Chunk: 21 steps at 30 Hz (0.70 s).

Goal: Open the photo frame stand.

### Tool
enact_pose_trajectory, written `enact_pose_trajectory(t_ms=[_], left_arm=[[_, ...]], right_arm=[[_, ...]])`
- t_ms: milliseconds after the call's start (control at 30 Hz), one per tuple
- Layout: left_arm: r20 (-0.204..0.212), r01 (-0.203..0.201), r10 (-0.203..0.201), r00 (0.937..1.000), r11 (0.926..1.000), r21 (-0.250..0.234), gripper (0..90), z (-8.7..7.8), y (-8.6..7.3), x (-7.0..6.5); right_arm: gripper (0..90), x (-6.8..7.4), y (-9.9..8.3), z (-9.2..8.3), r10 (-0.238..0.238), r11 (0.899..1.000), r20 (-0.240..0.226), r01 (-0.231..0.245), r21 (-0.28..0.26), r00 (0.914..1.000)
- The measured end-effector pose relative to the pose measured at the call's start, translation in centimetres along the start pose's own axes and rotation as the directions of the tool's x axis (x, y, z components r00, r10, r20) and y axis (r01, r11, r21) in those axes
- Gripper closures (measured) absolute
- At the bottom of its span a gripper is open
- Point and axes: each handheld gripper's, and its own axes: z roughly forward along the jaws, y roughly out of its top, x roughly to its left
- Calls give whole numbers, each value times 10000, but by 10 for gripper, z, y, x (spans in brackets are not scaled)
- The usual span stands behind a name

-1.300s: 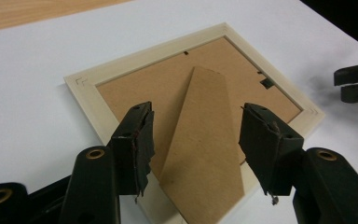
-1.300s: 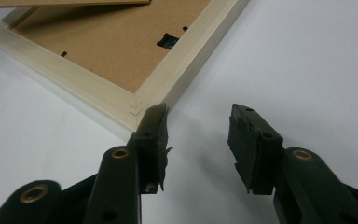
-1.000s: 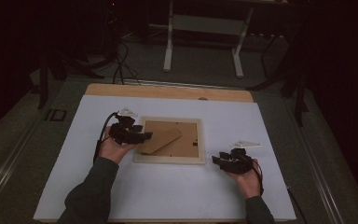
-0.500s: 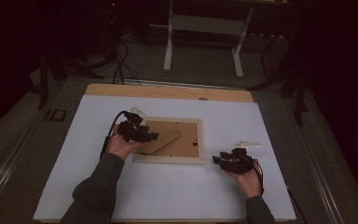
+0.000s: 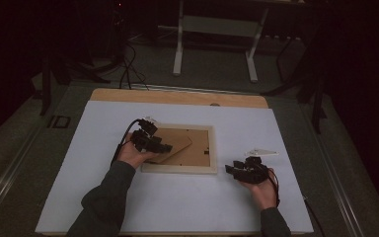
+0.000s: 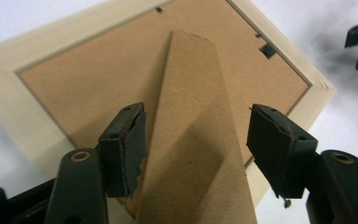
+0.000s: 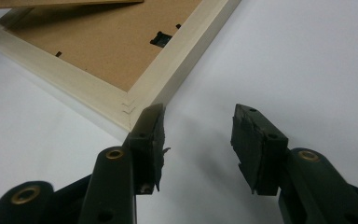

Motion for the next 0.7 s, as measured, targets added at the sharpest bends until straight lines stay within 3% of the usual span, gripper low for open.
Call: enact_pose_trajectory(t_ms=[700], left_arm=[[-80, -171, 177, 9998, 9973, 717, 345, 14, -1, 1]], right_arm=[[529, 0, -1, 1, 17, 10000, -26, -17, 65, 10000]])
